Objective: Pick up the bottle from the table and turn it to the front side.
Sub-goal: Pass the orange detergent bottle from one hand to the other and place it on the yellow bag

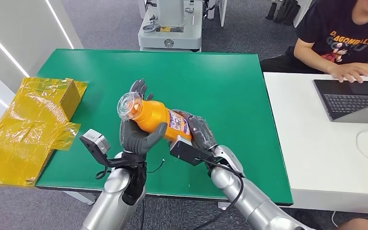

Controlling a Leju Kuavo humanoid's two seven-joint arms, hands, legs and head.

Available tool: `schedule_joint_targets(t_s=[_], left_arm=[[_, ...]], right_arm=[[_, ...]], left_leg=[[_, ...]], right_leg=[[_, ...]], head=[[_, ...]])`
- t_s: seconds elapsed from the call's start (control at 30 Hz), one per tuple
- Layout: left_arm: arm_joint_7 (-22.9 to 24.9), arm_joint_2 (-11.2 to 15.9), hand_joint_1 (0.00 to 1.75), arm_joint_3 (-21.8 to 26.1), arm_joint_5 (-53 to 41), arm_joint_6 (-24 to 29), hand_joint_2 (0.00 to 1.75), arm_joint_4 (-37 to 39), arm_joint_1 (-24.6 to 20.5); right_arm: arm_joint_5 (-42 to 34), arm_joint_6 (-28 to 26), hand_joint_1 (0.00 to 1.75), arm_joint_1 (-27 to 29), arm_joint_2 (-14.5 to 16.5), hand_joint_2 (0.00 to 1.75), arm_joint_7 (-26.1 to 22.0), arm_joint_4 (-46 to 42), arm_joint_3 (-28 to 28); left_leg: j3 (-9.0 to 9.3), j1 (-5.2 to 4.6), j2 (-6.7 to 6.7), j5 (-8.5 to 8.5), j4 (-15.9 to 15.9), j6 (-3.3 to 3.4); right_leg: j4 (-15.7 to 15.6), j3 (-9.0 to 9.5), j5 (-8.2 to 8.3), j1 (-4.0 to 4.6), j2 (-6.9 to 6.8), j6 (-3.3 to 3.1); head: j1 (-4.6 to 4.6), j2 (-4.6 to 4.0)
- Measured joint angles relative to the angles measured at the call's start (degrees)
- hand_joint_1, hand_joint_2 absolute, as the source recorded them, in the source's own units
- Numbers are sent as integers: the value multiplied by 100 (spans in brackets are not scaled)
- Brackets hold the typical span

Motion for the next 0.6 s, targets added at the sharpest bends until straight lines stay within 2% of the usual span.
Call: schedule_joint_targets(t_s=[0.27, 0.6], left_arm=[[60, 1, 0, 54, 221, -109, 175, 112, 7], [94, 1, 0, 118, 94, 21, 175, 106, 169]], right_arm=[[337, 413, 175, 58, -2, 175, -1, -161, -57], [533, 834, 175, 113, -5, 175, -8, -209, -115]], left_leg=[[0, 0, 0, 0, 0, 0], [-4, 0, 0, 0, 0, 0]], right_leg=[[1, -1, 0, 0, 0, 0], [1, -2, 0, 0, 0, 0]], head=[[1, 0], [-1, 0]])
